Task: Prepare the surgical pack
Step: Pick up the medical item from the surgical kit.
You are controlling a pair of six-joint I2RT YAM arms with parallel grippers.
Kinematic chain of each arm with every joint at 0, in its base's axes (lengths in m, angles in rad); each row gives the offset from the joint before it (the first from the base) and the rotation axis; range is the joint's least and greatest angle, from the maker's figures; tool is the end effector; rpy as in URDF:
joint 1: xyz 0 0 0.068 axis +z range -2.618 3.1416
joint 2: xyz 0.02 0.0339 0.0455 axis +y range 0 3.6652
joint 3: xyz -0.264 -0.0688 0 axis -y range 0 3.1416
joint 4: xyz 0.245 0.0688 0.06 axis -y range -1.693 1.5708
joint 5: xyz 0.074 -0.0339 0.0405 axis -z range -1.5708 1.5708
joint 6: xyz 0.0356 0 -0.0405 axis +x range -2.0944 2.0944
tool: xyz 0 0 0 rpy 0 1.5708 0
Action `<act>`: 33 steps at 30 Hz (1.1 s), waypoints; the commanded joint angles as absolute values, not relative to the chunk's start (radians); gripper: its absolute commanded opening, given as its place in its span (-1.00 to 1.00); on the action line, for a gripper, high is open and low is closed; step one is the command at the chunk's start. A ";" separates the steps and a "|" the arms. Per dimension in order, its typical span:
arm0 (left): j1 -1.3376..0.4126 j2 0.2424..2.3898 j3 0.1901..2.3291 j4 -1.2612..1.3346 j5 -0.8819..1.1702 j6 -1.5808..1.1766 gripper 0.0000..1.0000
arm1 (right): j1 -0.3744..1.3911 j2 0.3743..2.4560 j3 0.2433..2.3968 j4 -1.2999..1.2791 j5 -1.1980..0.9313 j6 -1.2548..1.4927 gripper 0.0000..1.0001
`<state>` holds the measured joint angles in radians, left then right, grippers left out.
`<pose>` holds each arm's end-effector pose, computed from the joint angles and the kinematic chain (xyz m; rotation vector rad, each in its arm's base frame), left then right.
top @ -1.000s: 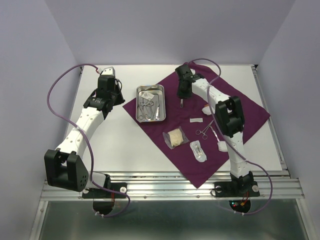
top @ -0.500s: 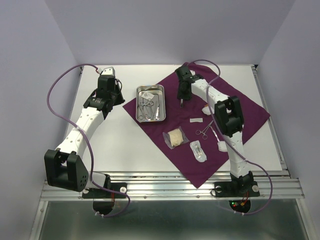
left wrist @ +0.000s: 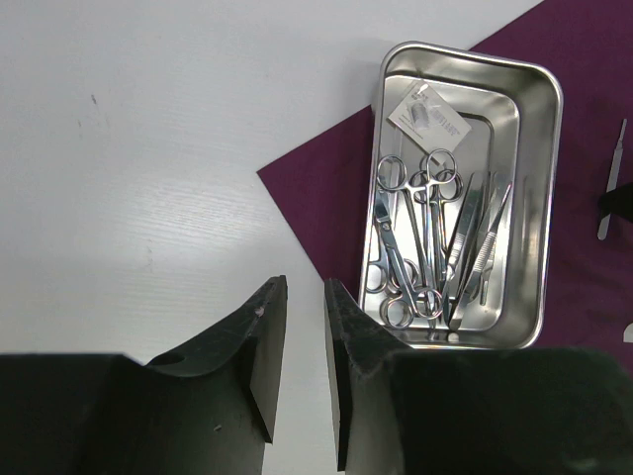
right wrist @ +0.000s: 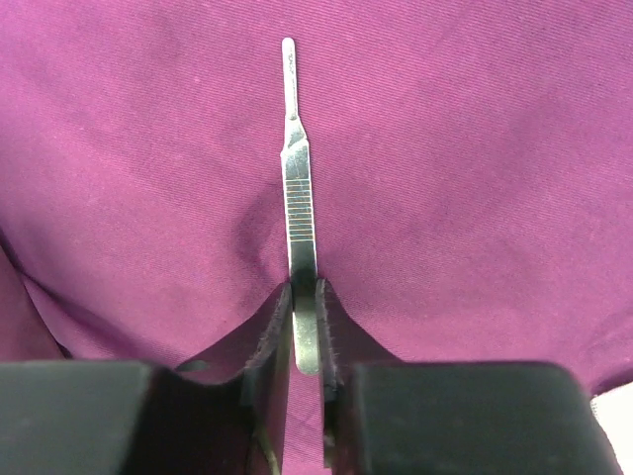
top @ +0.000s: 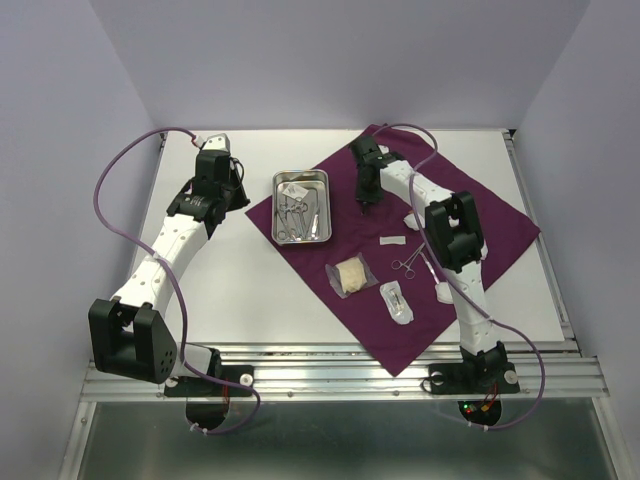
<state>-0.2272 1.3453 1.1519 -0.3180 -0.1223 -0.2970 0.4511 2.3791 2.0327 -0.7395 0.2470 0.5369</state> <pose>0.3013 -0.0652 0.3291 -0.1473 2.0785 -0.1928 0.4649 0.2155 0.1731 0.1913 2.5950 0.0207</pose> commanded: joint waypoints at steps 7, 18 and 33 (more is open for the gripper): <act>-0.222 1.322 1.152 -0.298 -0.135 -0.287 -0.33 | 0.448 2.381 2.069 -0.769 0.267 0.537 -0.86; -0.222 1.325 1.160 -0.301 -0.133 -0.288 -0.33 | 0.448 2.290 2.088 -0.764 0.258 0.540 -0.95; -0.222 1.331 1.169 -0.305 -0.135 -0.288 -0.33 | 0.477 2.270 2.161 -0.782 0.250 0.532 -0.96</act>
<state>-0.2272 1.3453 1.1519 -0.3183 -0.1242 -0.2970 0.4625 2.3402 2.1101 -0.7776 0.2535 0.5381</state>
